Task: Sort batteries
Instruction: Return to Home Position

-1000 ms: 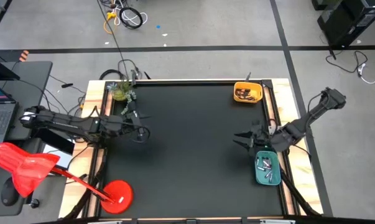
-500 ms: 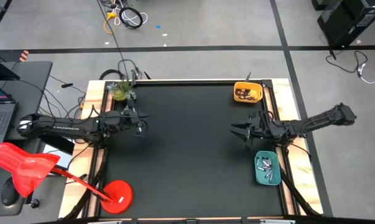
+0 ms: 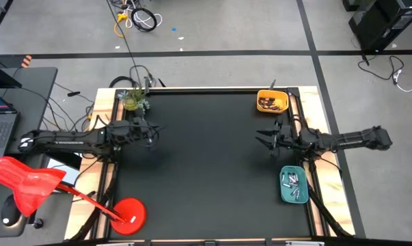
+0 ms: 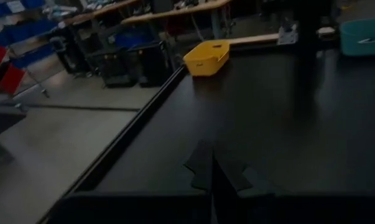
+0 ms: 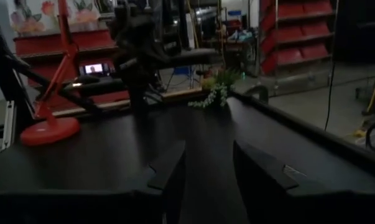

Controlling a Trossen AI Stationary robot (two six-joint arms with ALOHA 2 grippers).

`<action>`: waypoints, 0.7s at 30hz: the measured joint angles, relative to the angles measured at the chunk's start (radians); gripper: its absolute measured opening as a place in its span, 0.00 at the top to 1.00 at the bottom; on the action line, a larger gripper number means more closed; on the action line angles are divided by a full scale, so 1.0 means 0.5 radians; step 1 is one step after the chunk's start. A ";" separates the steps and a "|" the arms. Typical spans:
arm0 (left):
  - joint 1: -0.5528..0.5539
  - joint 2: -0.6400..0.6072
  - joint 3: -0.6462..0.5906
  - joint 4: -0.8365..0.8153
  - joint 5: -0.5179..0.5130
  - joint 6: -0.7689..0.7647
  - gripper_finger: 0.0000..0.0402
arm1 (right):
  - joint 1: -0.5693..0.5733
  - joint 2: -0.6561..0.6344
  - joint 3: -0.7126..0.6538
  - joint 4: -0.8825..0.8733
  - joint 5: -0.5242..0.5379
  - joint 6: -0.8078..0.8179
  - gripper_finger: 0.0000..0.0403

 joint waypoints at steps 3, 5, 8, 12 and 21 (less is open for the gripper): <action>-0.005 -0.061 0.000 -0.087 -0.061 -0.052 1.00 | -0.003 -0.066 0.000 0.002 0.001 -0.081 0.65; -0.013 -0.122 0.000 -0.144 -0.064 -0.091 1.00 | -0.003 -0.117 0.000 0.001 0.001 -0.130 0.65; -0.030 -0.242 0.000 -0.239 -0.067 -0.128 1.00 | -0.003 -0.194 0.000 -0.003 0.019 -0.188 0.65; -0.055 -0.422 -0.040 -0.284 -0.102 -0.156 1.00 | -0.003 -0.280 0.000 -0.010 0.056 -0.233 0.65; -0.077 -0.790 -0.362 -0.156 -0.109 -0.263 1.00 | -0.002 -0.325 0.000 0.012 0.059 -0.185 0.65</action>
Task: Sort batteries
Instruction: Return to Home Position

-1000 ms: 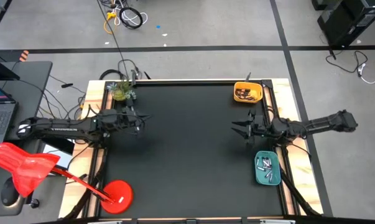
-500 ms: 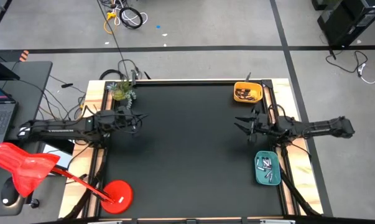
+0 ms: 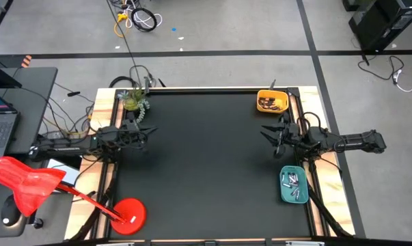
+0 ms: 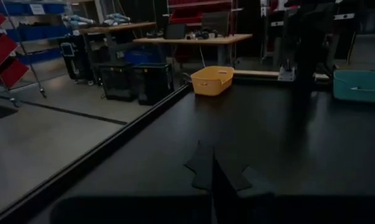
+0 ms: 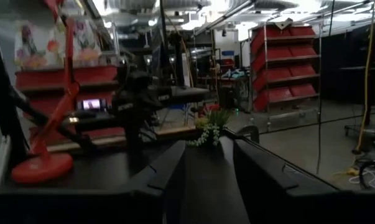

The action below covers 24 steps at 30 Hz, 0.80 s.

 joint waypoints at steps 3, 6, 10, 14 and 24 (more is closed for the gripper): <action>0.001 -0.061 -0.033 0.001 0.030 0.005 1.00 | 0.000 0.000 0.000 0.051 0.001 0.108 0.65; 0.001 -0.099 -0.072 0.007 0.155 0.031 1.00 | 0.000 0.000 0.000 0.059 0.001 0.309 0.65; 0.000 -0.126 -0.131 0.037 0.208 0.043 1.00 | 0.000 0.007 0.001 0.057 0.001 0.332 0.64; 0.000 -0.125 -0.131 0.034 0.223 0.075 1.00 | 0.000 0.010 0.002 -0.039 0.002 0.021 0.65; 0.002 -0.123 -0.131 0.085 0.214 0.226 0.97 | 0.000 0.013 0.002 -0.030 0.002 -0.103 0.65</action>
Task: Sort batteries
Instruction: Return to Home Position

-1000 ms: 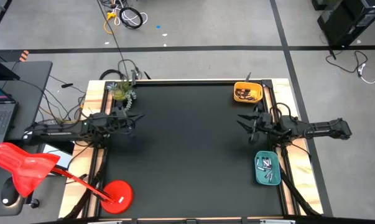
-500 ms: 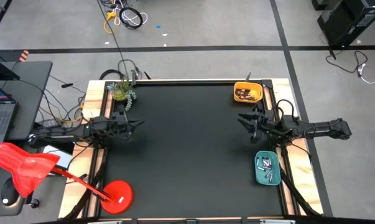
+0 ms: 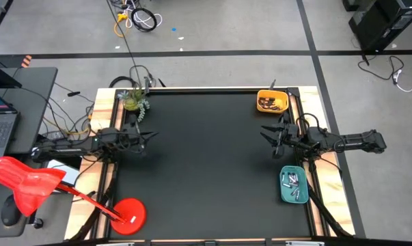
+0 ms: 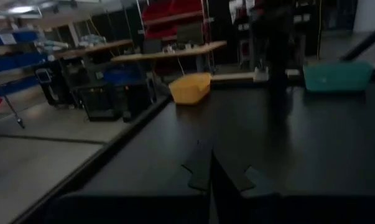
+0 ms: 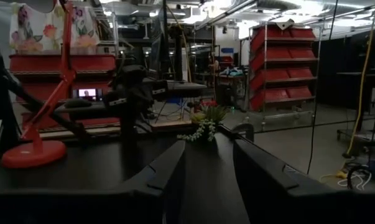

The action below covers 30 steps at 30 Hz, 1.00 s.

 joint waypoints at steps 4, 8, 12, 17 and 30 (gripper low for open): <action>0.000 0.000 -0.001 0.113 -0.005 0.166 0.97 | 0.000 0.000 0.000 0.000 0.000 -0.001 0.64; 0.000 0.000 -0.001 0.235 -0.006 0.487 0.97 | 0.000 0.000 0.000 0.000 0.000 -0.002 0.64; 0.000 0.000 -0.001 0.252 -0.005 0.514 0.97 | 0.000 0.000 0.000 0.000 0.000 -0.002 0.65; 0.000 0.000 -0.001 0.251 -0.005 0.514 0.96 | 0.000 0.000 0.000 -0.001 0.000 -0.004 0.64; 0.000 0.000 -0.001 0.250 -0.002 0.514 0.96 | 0.000 0.000 0.000 0.000 -0.001 -0.004 0.64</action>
